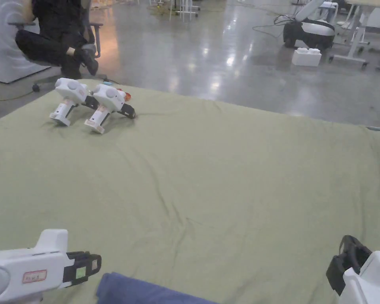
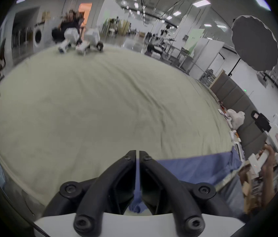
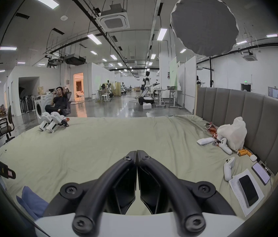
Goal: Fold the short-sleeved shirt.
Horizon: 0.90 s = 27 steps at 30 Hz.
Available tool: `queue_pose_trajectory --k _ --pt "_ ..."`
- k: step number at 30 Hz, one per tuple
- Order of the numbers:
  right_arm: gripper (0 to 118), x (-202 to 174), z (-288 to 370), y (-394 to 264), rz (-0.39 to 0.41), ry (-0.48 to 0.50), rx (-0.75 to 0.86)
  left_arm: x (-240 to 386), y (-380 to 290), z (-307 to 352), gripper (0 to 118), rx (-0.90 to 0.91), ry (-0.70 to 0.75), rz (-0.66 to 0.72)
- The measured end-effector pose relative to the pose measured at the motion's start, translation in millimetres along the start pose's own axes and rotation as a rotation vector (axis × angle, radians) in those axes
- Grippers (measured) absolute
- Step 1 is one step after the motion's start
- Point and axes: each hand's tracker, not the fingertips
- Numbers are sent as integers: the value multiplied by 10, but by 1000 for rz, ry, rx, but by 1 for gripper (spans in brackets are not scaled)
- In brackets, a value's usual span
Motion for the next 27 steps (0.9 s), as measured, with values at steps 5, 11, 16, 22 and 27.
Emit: queue_pose_trajectory --k 5,11,16,22,27 --pt "0 -38 -34 -96 -1 15 -46 -370 -100 -193 90 -146 -140 225" --pt "0 -54 -35 -153 11 21 -99 -518 -236 -417 89 -202 -298 305" --pt "0 -31 -24 -171 4 15 -140 -845 -271 -611 85 -156 -426 434" --pt "0 -32 -10 -150 -43 28 -162 -418 -480 -771 35 -188 -452 428" --pt "0 -46 6 -141 -31 40 -167 -210 -535 -698 9 -193 -415 422"
